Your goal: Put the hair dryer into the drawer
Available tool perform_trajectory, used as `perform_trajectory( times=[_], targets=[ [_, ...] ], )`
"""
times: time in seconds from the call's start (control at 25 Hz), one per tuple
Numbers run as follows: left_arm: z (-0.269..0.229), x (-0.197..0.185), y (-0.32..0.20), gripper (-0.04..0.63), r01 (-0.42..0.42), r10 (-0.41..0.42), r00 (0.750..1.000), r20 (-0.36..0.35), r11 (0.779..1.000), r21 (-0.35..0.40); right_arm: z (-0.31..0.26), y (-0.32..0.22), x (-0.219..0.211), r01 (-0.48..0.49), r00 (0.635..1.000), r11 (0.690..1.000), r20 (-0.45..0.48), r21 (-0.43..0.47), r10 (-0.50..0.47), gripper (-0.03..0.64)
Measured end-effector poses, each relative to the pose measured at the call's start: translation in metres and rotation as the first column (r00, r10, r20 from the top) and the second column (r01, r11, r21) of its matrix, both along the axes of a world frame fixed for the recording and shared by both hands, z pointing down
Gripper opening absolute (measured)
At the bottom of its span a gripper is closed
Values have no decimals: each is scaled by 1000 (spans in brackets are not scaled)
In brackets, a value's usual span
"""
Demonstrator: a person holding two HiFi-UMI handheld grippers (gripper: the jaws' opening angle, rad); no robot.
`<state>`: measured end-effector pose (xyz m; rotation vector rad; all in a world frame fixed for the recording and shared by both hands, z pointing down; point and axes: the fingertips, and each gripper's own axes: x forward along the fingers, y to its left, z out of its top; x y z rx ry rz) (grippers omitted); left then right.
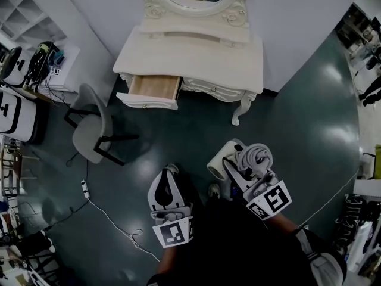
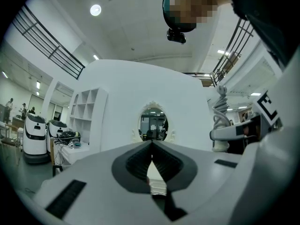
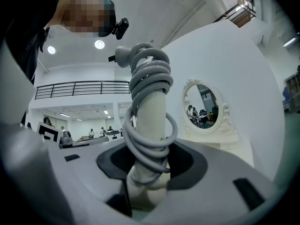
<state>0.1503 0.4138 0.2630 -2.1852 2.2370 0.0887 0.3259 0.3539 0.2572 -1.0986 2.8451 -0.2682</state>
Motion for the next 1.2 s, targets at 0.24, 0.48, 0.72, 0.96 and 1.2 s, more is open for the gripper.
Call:
perform_trajectory(
  times=[0.24, 0.48, 0.72, 0.96, 1.2],
  targets=[
    [5, -34, -39, 23, -26, 26, 1000, -15, 1000, -8, 2, -34, -32, -27, 1000, 1000, -13, -2, 27, 192],
    [7, -75, -81, 23, -47, 47, 998, -30, 999, -14, 3, -74, -71, -51, 998, 999, -22, -14, 50, 192],
    [6, -125, -120, 23, -62, 61, 997, -36, 998, -22, 1, -110, -118, -71, 997, 997, -35, -20, 71, 192],
    [6, -173, -148, 23, -92, 90, 994, -54, 995, -25, -2, -136, -167, -96, 994, 995, -57, -21, 95, 192],
    [6, -220, -170, 23, -126, 124, 990, -60, 992, -23, -3, -154, -209, -129, 990, 991, -64, -27, 127, 192]
  ],
)
